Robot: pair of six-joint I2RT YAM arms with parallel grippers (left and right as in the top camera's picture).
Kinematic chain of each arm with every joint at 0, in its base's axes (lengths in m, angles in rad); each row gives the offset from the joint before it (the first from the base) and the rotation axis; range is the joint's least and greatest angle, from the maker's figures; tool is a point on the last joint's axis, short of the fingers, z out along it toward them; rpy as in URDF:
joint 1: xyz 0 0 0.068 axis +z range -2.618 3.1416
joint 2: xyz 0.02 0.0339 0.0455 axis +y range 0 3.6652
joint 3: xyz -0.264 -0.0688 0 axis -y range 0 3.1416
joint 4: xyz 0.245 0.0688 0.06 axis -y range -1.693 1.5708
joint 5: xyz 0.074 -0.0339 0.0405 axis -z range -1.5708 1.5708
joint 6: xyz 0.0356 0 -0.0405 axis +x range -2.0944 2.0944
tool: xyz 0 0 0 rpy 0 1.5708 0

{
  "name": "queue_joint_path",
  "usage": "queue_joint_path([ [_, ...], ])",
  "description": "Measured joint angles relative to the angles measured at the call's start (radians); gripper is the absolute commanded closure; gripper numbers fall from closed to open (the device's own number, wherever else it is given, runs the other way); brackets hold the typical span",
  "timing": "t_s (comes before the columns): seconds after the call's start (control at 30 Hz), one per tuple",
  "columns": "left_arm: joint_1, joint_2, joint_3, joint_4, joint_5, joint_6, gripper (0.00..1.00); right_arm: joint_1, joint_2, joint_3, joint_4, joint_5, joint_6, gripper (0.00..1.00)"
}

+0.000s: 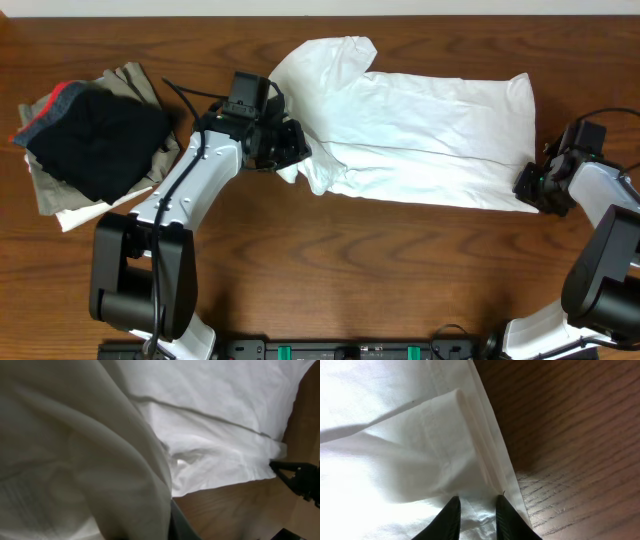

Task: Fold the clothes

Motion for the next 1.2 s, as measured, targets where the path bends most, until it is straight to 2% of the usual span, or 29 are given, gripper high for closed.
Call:
queue_joint_path([
  [0.8, 0.0, 0.0, 0.0, -0.074, 0.002, 0.0, 0.88, 0.0, -0.002, 0.0, -0.01, -0.004, 0.0, 0.76],
  [1.2, 0.0, -0.008, 0.0, -0.073, 0.069, 0.0, 0.89, 0.0, -0.002, 0.0, -0.014, -0.005, 0.0, 0.77],
])
